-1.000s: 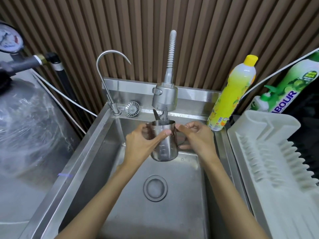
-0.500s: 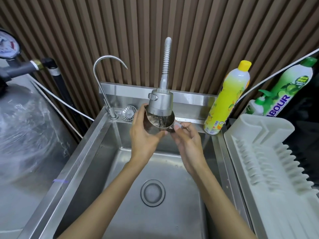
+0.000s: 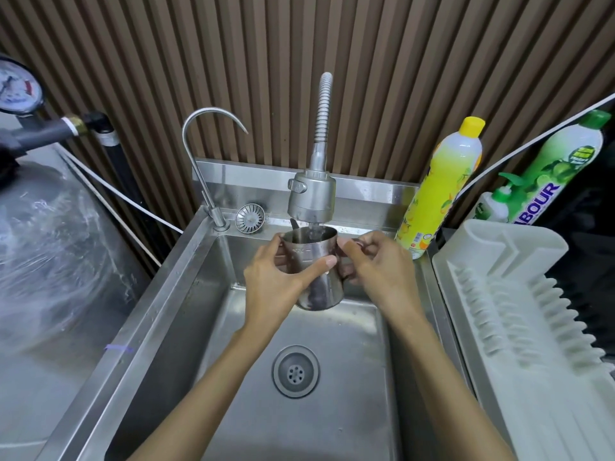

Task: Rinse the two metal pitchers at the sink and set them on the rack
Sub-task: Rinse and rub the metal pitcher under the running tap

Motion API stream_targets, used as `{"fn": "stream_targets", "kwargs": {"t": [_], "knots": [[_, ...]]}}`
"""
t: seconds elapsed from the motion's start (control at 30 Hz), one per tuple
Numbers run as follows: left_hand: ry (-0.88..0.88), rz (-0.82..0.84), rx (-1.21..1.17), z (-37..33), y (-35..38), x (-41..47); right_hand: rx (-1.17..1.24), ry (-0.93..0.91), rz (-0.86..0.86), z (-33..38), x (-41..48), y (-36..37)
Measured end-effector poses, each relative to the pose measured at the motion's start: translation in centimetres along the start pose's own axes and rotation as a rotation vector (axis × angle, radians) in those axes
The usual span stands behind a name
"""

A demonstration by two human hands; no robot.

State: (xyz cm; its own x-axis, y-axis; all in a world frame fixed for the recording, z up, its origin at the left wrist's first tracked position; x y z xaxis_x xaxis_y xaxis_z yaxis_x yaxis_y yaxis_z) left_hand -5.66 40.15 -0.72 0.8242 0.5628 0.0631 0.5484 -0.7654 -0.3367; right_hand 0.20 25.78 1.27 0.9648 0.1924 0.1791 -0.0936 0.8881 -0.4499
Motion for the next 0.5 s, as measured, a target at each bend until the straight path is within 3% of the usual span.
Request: {"fn": "stream_targets", "kwargs": {"t": [0.13, 0.27, 0.4, 0.5], "knots": [[-0.083, 0.152, -0.217, 0.3, 1.2, 0.8, -0.098, -0.100, -0.058, 1.6, -0.2, -0.9], [-0.025, 0.137, -0.392, 0.3, 1.5, 1.8, 0.166, -0.096, 0.001, 1.1, -0.2, 0.1], [0.134, -0.010, -0.238, -0.1, 0.4, 2.0, 0.571, 0.025, 0.130, -0.5, 0.0, 2.0], [0.238, -0.116, -0.039, -0.7, -0.7, 1.2, 0.677, 0.107, 0.182, -1.3, -0.3, 3.4]]}}
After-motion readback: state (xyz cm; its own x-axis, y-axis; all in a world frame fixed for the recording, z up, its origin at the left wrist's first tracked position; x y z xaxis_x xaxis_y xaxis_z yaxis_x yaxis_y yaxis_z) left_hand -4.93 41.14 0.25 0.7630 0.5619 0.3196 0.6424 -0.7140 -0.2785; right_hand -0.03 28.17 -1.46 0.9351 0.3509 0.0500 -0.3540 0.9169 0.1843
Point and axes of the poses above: each hand's wrist, its own x-axis towards the middle knuckle, its own y-axis out of the palm, z = x × y, the point moved 3 cm from there along x, towards the middle knuckle, and after that the axes turned 7 degrees about -y, right-handed, at the moved point
